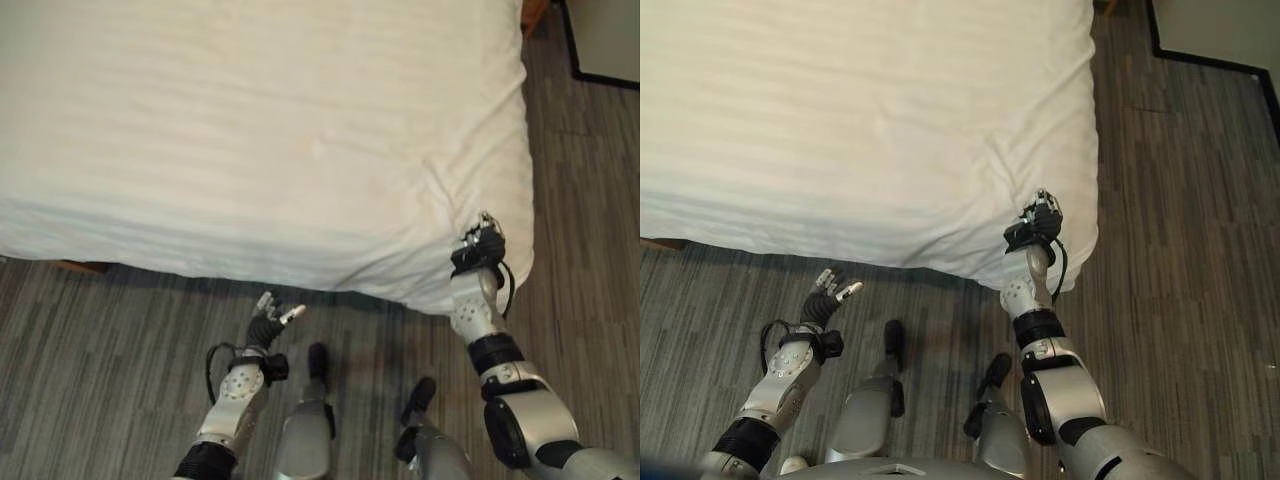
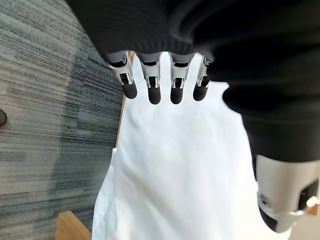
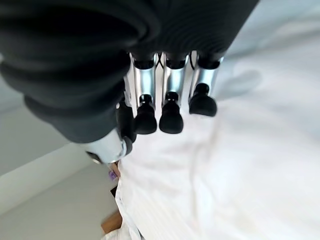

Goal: Making the bed.

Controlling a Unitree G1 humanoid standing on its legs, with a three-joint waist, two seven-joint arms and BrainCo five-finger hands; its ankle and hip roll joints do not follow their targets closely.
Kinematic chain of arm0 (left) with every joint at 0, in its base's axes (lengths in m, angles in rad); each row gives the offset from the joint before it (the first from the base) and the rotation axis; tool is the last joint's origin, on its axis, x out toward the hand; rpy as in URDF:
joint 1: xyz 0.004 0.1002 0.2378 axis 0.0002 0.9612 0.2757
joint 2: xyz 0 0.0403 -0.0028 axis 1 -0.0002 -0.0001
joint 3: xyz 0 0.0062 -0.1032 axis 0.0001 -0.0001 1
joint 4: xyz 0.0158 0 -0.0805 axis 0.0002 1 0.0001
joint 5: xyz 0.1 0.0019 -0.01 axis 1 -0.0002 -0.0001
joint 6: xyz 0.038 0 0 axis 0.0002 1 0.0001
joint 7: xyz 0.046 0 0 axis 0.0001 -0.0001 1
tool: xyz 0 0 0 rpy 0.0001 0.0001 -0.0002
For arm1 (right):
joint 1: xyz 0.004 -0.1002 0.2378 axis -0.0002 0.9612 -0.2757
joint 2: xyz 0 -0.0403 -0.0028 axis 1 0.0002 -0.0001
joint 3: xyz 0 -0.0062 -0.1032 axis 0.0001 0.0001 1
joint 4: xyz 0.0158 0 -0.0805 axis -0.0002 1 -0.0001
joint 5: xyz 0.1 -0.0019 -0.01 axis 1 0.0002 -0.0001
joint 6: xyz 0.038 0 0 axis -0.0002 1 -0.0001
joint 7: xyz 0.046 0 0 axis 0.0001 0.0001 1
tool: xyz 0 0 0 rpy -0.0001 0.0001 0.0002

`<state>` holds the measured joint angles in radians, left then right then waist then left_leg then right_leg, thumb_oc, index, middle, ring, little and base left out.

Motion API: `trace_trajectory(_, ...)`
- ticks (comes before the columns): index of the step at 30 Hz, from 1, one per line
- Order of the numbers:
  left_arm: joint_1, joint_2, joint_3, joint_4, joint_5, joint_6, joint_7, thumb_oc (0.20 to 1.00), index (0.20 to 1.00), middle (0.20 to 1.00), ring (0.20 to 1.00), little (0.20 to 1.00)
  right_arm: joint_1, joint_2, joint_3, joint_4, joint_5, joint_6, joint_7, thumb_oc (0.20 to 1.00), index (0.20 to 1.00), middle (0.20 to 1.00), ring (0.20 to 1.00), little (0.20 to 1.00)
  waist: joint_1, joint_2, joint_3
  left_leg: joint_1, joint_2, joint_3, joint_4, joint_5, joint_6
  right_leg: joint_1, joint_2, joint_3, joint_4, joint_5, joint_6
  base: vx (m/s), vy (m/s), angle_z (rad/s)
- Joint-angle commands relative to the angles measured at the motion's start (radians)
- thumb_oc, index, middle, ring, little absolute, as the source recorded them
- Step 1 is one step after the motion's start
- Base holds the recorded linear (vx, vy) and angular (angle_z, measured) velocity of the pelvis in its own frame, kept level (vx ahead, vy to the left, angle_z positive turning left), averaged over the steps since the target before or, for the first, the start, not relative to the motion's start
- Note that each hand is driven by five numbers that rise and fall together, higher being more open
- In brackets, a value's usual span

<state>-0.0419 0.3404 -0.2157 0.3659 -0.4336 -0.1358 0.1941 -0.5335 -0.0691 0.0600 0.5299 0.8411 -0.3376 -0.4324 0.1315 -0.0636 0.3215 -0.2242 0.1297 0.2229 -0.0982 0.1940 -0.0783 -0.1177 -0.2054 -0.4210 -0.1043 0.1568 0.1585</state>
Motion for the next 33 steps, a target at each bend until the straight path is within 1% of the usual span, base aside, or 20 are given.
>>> trace_trajectory(1, 0.018, 0.017, 0.015, -0.044, -0.042, -0.012, 0.015, 1.000, 1.000, 1.000, 1.000, 1.000, 0.012, -0.020, 0.031, -0.154, -0.129, 0.008, 0.062, 0.200, 0.200, 0.200, 0.200, 0.200, -0.009, -0.020, -0.016, 0.046, -0.008, 0.027, 0.011, -0.089, -0.048, 0.069, -0.090, 0.023, 0.017, -0.060, 0.047, 0.00, -0.009, -0.09)
trace_trajectory(2, 0.018, 0.016, 0.015, -0.044, -0.042, -0.012, 0.015, 1.000, 1.000, 1.000, 1.000, 1.000, 0.012, -0.019, 0.031, -0.155, -0.129, 0.008, 0.062, 0.200, 0.200, 0.200, 0.200, 0.200, -0.009, -0.020, -0.017, 0.046, -0.008, 0.027, 0.011, -0.089, -0.048, 0.069, -0.090, 0.023, 0.017, -0.060, 0.047, 0.02, -0.004, -0.13)
trace_trajectory(3, 0.038, 0.014, 0.040, -0.071, -0.038, -0.007, 0.016, 1.000, 1.000, 1.000, 1.000, 1.000, 0.099, -0.049, 0.073, -0.278, -0.202, 0.037, 0.095, 0.200, 0.200, 0.200, 0.200, 0.200, -0.021, -0.026, -0.034, 0.065, -0.006, 0.036, 0.011, -0.093, -0.045, 0.082, -0.091, 0.027, 0.017, -0.061, 0.049, 0.04, 0.002, -0.09)
trace_trajectory(6, 0.063, 0.006, 0.092, -0.101, -0.038, -0.008, 0.013, 1.000, 1.000, 1.000, 1.000, 1.000, 0.213, -0.127, 0.073, -0.449, -0.353, 0.071, 0.147, 0.200, 0.200, 0.200, 0.200, 0.200, -0.042, -0.029, -0.061, 0.091, -0.006, 0.045, 0.011, -0.100, -0.041, 0.103, -0.095, 0.026, 0.017, -0.063, 0.054, 0.05, 0.009, -0.07)
trace_trajectory(7, 0.082, 0.006, 0.124, -0.144, -0.034, -0.017, 0.006, 1.000, 1.000, 1.000, 1.000, 1.000, 0.282, -0.190, 0.038, -0.543, -0.439, 0.084, 0.174, 0.200, 0.200, 0.200, 0.200, 0.200, -0.055, -0.027, -0.082, 0.110, -0.010, 0.048, 0.011, -0.106, -0.037, 0.118, -0.099, 0.026, 0.017, -0.064, 0.059, 0.05, 0.020, -0.08)
trace_trajectory(8, 0.084, 0.006, 0.123, -0.145, -0.034, -0.016, 0.006, 1.000, 1.000, 1.000, 1.000, 1.000, 0.285, -0.190, 0.038, -0.546, -0.439, 0.085, 0.174, 0.200, 0.200, 0.200, 0.200, 0.200, -0.055, -0.027, -0.083, 0.111, -0.010, 0.048, 0.011, -0.107, -0.037, 0.119, -0.099, 0.026, 0.017, -0.064, 0.060, 0.06, 0.019, -0.01)
trace_trajectory(10, 0.103, 0.004, 0.154, -0.178, -0.039, -0.026, -0.004, 1.000, 1.000, 1.000, 1.000, 1.000, 0.359, -0.246, -0.022, -0.629, -0.498, 0.090, 0.197, 0.200, 0.200, 0.200, 0.200, 0.200, -0.073, -0.026, -0.103, 0.126, -0.011, 0.052, 0.011, -0.111, -0.035, 0.132, -0.103, 0.026, 0.017, -0.064, 0.064, 0.05, 0.019, -0.06)
trace_trajectory(11, 0.119, 0.005, 0.188, -0.213, -0.040, -0.040, -0.017, 1.000, 1.000, 1.000, 1.000, 1.000, 0.432, -0.279, -0.080, -0.675, -0.536, 0.090, 0.223, 0.200, 0.200, 0.200, 0.200, 0.200, -0.091, -0.023, -0.122, 0.142, -0.012, 0.056, 0.011, -0.116, -0.032, 0.142, -0.103, 0.030, 0.017, -0.066, 0.067, 0.05, 0.020, -0.05)
trace_trajectory(12, 0.120, 0.005, 0.187, -0.214, -0.040, -0.040, -0.017, 1.000, 1.000, 1.000, 1.000, 1.000, 0.434, -0.279, -0.080, -0.676, -0.536, 0.090, 0.223, 0.200, 0.200, 0.200, 0.200, 0.200, -0.091, -0.023, -0.123, 0.142, -0.012, 0.057, 0.011, -0.116, -0.032, 0.142, -0.103, 0.030, 0.017, -0.066, 0.067, 0.06, 0.009, -0.07)
trace_trajectory(14, 0.156, 0.008, 0.239, -0.281, -0.031, -0.057, -0.040, 1.000, 1.000, 1.000, 1.000, 1.000, 0.523, -0.327, -0.158, -0.724, -0.589, 0.098, 0.277, 0.200, 0.200, 0.200, 0.200, 0.200, -0.114, -0.020, -0.145, 0.170, -0.011, 0.071, 0.011, -0.124, -0.026, 0.148, -0.097, 0.051, 0.017, -0.069, 0.068, 0.05, -0.001, -0.13)
trace_trajectory(15, 0.158, 0.008, 0.239, -0.282, -0.031, -0.056, -0.040, 1.000, 1.000, 1.000, 1.000, 1.000, 0.526, -0.327, -0.158, -0.726, -0.588, 0.099, 0.277, 0.200, 0.200, 0.200, 0.200, 0.200, -0.113, -0.020, -0.146, 0.170, -0.010, 0.072, 0.011, -0.124, -0.026, 0.148, -0.097, 0.052, 0.017, -0.068, 0.068, 0.02, -0.007, -0.16)
trace_trajectory(17, 0.192, 0.004, 0.283, -0.344, -0.022, -0.068, -0.073, 1.000, 1.000, 1.000, 1.000, 1.000, 0.598, -0.369, -0.246, -0.725, -0.610, 0.095, 0.322, 0.200, 0.200, 0.200, 0.200, 0.200, -0.129, -0.014, -0.159, 0.192, -0.004, 0.085, 0.011, -0.129, -0.026, 0.153, -0.093, 0.069, 0.017, -0.073, 0.067, 0.03, -0.033, -0.25)
trace_trajectory(18, 0.194, 0.004, 0.283, -0.345, -0.021, -0.067, -0.073, 1.000, 1.000, 1.000, 1.000, 1.000, 0.599, -0.369, -0.246, -0.726, -0.610, 0.095, 0.322, 0.200, 0.200, 0.200, 0.200, 0.200, -0.128, -0.013, -0.160, 0.193, -0.004, 0.086, 0.011, -0.130, -0.026, 0.153, -0.092, 0.070, 0.017, -0.073, 0.067, 0.06, -0.046, -0.31)
trace_trajectory(19, 0.209, 0.002, 0.300, -0.362, -0.008, -0.075, -0.092, 1.000, 1.000, 1.000, 1.000, 1.000, 0.624, -0.384, -0.291, -0.709, -0.642, 0.097, 0.326, 0.200, 0.200, 0.200, 0.200, 0.200, -0.137, -0.010, -0.169, 0.208, -0.002, 0.089, 0.011, -0.134, -0.027, 0.160, -0.091, 0.077, 0.017, -0.078, 0.066, 0.04, -0.021, -0.22)
trace_trajectory(21, 0.215, 0.000, 0.310, -0.362, -0.002, -0.076, -0.101, 1.000, 1.000, 1.000, 1.000, 1.000, 0.635, -0.390, -0.312, -0.693, -0.648, 0.102, 0.329, 0.200, 0.200, 0.200, 0.200, 0.200, -0.141, -0.007, -0.173, 0.216, 0.000, 0.093, 0.011, -0.135, -0.028, 0.164, -0.089, 0.081, 0.017, -0.081, 0.065, 0.04, -0.029, -0.22)
trace_trajectory(23, 0.212, -0.006, 0.315, -0.356, 0.004, -0.072, -0.111, 1.000, 1.000, 1.000, 1.000, 1.000, 0.650, -0.389, -0.344, -0.601, -0.645, 0.121, 0.319, 0.200, 0.200, 0.200, 0.200, 0.200, -0.156, 0.000, -0.183, 0.230, 0.006, 0.102, 0.011, -0.136, -0.032, 0.171, -0.084, 0.090, 0.017, -0.087, 0.062, 0.03, -0.068, -0.25)
trace_trajectory(26, 0.211, -0.019, 0.318, -0.342, 0.008, -0.061, -0.116, 1.000, 1.000, 1.000, 1.000, 1.000, 0.652, -0.394, -0.353, -0.549, -0.657, 0.138, 0.319, 0.200, 0.200, 0.200, 0.200, 0.200, -0.163, 0.010, -0.187, 0.241, 0.013, 0.111, 0.011, -0.134, -0.037, 0.175, -0.076, 0.099, 0.017, -0.094, 0.057, 0.02, -0.073, -0.08)
trace_trajectory(27, 0.210, -0.018, 0.319, -0.336, 0.021, -0.060, -0.115, 1.000, 1.000, 1.000, 1.000, 1.000, 0.650, -0.395, -0.354, -0.547, -0.655, 0.143, 0.323, 0.294, 0.294, 0.294, 0.294, 0.294, -0.166, 0.012, -0.188, 0.242, 0.015, 0.113, 0.011, -0.132, -0.038, 0.174, -0.074, 0.101, 0.017, -0.095, 0.056, 0.00, -0.078, -0.15)
trace_trajectory(28, 0.212, -0.025, 0.318, -0.336, 0.021, -0.055, -0.118, 1.000, 1.000, 1.000, 1.000, 1.000, 0.654, -0.397, -0.355, -0.547, -0.656, 0.150, 0.328, 1.000, 1.000, 1.000, 1.000, 1.000, -0.169, 0.017, -0.187, 0.244, 0.022, 0.118, 0.011, -0.128, -0.042, 0.172, -0.069, 0.105, 0.017, -0.096, 0.053, -0.02, -0.090, -0.42)
trace_trajectory(33, 0.213, -0.031, 0.315, -0.337, 0.028, -0.049, -0.125, 1.000, 1.000, 1.000, 1.000, 1.000, 0.652, -0.401, -0.357, -0.557, -0.670, 0.153, 0.333, 1.000, 1.000, 1.000, 1.000, 1.000, -0.172, 0.024, -0.190, 0.251, 0.032, 0.120, 0.011, -0.125, -0.047, 0.179, -0.058, 0.112, 0.017, -0.104, 0.047, 0.01, -0.054, -0.11)
